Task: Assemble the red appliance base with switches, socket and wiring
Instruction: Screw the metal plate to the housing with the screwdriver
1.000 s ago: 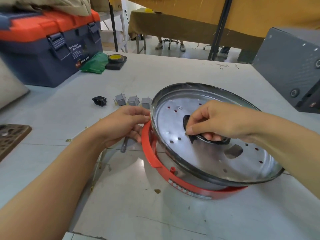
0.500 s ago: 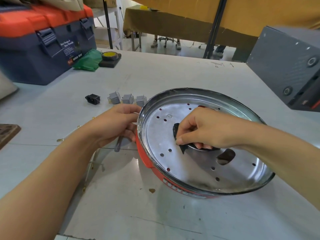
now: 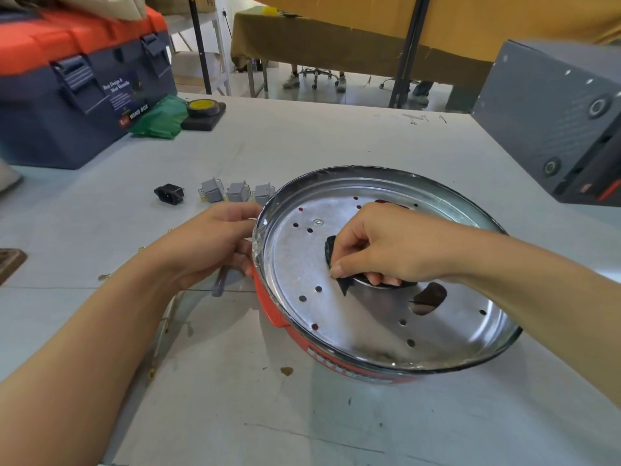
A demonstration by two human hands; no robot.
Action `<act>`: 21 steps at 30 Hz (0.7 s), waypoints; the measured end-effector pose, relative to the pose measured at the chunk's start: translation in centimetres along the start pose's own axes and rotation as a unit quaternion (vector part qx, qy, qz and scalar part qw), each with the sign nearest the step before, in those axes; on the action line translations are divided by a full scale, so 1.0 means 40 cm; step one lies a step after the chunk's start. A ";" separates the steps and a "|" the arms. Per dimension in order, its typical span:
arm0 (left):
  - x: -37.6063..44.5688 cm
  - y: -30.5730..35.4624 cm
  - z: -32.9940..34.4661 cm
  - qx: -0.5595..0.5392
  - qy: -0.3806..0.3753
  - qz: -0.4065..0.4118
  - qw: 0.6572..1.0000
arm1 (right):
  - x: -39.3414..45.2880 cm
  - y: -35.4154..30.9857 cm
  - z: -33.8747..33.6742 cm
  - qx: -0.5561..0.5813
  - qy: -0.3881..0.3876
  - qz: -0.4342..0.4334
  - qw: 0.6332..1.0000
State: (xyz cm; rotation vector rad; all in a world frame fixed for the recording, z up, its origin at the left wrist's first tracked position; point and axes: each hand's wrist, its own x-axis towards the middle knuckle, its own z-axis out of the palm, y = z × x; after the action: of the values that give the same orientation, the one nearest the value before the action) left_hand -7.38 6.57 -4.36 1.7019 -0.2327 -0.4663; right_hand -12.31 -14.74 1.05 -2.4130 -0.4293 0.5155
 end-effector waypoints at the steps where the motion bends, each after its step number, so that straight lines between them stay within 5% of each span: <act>1: 0.000 0.000 0.000 0.000 -0.001 -0.001 1.000 | 0.001 0.000 0.000 0.001 0.000 0.000 1.000; 21: -0.007 0.008 0.005 -0.029 -0.006 -0.006 1.000 | -0.003 0.003 -0.002 0.022 -0.016 0.009 1.000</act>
State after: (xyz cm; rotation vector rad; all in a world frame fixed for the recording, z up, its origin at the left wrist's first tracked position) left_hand -7.68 6.46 -4.03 1.6441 -0.2157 -0.4867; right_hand -12.35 -14.91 1.07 -2.3722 -0.4052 0.5662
